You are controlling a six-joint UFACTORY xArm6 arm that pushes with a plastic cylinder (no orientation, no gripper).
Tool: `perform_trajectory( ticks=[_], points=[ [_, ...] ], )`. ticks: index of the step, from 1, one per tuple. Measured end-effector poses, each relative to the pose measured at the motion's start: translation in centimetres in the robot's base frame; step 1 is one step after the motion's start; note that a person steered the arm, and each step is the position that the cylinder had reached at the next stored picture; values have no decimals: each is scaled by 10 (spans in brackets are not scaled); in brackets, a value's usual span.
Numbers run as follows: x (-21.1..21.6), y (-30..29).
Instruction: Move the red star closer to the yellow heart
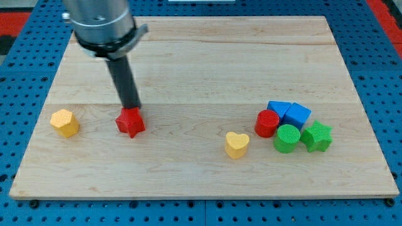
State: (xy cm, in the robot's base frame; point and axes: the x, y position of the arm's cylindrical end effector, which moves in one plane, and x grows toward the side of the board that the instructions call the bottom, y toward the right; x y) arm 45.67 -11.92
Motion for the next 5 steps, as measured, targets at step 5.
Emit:
perform_trajectory(
  ticks=[5],
  points=[
    [30,39]
  ],
)
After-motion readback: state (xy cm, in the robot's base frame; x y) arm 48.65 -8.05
